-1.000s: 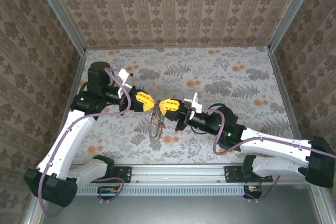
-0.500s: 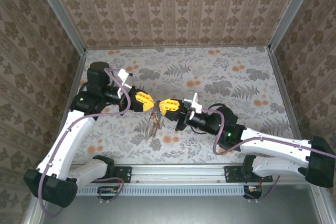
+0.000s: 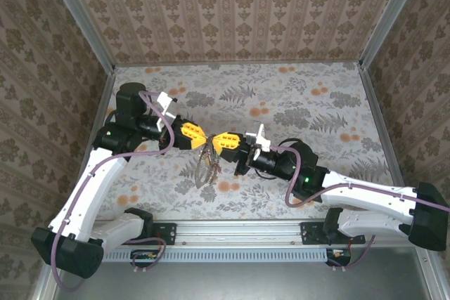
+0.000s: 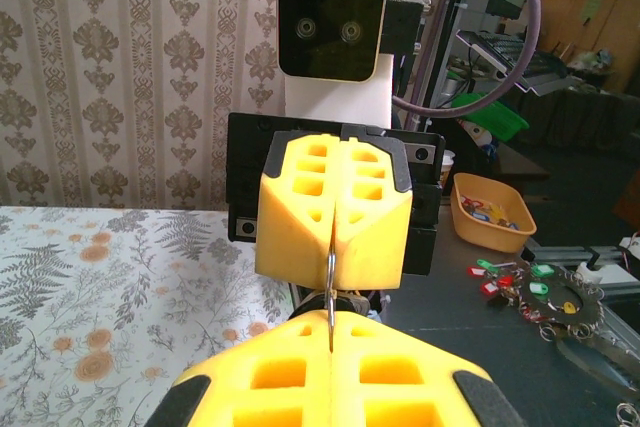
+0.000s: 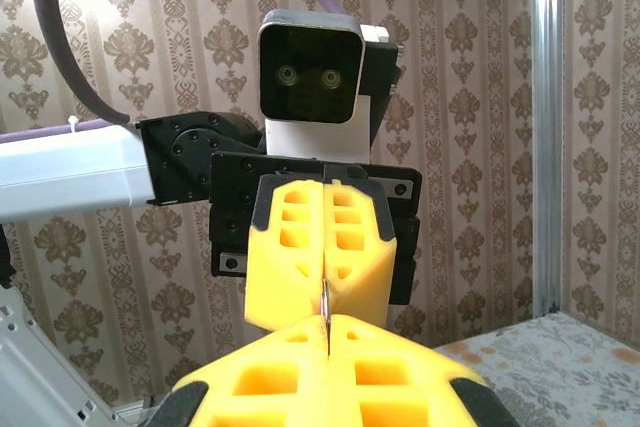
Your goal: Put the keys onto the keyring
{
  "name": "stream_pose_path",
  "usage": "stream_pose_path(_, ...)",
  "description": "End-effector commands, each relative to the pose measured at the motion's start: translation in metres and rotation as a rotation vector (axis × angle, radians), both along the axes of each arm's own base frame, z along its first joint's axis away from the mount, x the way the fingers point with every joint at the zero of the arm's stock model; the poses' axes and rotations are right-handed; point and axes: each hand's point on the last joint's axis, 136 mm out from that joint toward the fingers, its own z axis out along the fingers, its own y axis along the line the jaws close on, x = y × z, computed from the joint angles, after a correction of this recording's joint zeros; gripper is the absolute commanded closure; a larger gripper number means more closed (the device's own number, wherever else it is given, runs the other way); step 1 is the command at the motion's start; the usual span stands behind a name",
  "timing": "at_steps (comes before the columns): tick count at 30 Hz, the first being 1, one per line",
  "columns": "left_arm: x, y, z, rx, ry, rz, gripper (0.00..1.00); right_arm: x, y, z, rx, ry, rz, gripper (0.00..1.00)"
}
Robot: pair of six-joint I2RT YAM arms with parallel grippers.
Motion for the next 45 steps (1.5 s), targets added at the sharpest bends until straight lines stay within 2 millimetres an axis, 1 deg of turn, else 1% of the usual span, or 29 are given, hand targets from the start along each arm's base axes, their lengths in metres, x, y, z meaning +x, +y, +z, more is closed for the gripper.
stream_pose_path(1, -0.0088, 0.0051, 0.0184, -0.045, -0.085, -0.021, 1.00, -0.0063, 0.0000, 0.0225, 0.063, -0.018, 0.032, 1.00)
stream_pose_path(14, -0.0078, 0.0044, 0.0178, -0.042, -0.082, -0.017, 1.00, -0.0081, 0.0009, 0.0231, 0.070, -0.016, 0.043, 1.00)
stream_pose_path(45, -0.0065, 0.0042, 0.0174, -0.039, -0.079, -0.012, 1.00, -0.0080, -0.0072, 0.0216, 0.067, -0.007, 0.021, 1.00)
